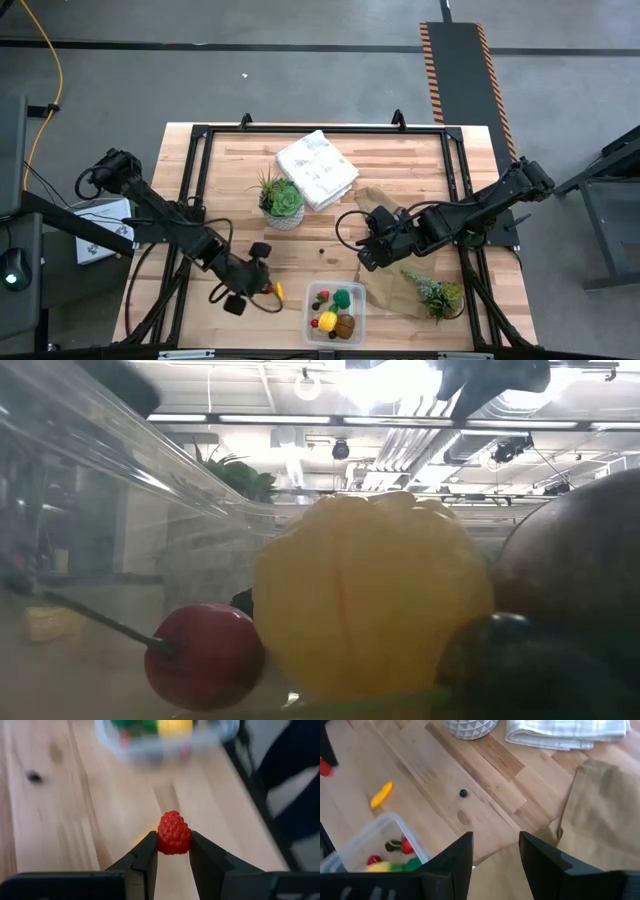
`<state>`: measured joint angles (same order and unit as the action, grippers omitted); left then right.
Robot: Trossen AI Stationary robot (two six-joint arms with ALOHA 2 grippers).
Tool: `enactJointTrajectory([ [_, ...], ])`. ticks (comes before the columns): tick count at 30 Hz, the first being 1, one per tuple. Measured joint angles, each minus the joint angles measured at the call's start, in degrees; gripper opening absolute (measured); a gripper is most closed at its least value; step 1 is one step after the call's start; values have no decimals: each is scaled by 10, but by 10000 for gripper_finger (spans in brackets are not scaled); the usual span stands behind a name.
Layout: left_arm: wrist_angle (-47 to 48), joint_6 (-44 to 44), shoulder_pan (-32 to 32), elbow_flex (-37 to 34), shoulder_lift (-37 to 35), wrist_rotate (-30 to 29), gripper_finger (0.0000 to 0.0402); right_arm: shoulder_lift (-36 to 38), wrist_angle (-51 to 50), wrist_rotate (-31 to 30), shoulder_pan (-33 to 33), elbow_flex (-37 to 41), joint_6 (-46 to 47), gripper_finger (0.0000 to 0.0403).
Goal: Pick and placing Produce into tupperware
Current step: Put the red raspberry into the transparent bin
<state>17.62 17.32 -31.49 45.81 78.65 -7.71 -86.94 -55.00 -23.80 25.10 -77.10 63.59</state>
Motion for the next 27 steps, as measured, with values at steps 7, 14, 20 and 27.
enactJointTrajectory([
  [7,-108,5,42,43,0,-1,79,0,0,3,0,0,-64,149],
  [14,-144,6,76,64,15,3,84,0,3,1,0,0,-104,149],
  [20,-146,10,82,103,78,13,82,1,21,-26,0,-13,-149,149],
  [27,-138,-22,83,168,136,32,83,72,14,-82,1,-46,-206,149],
])
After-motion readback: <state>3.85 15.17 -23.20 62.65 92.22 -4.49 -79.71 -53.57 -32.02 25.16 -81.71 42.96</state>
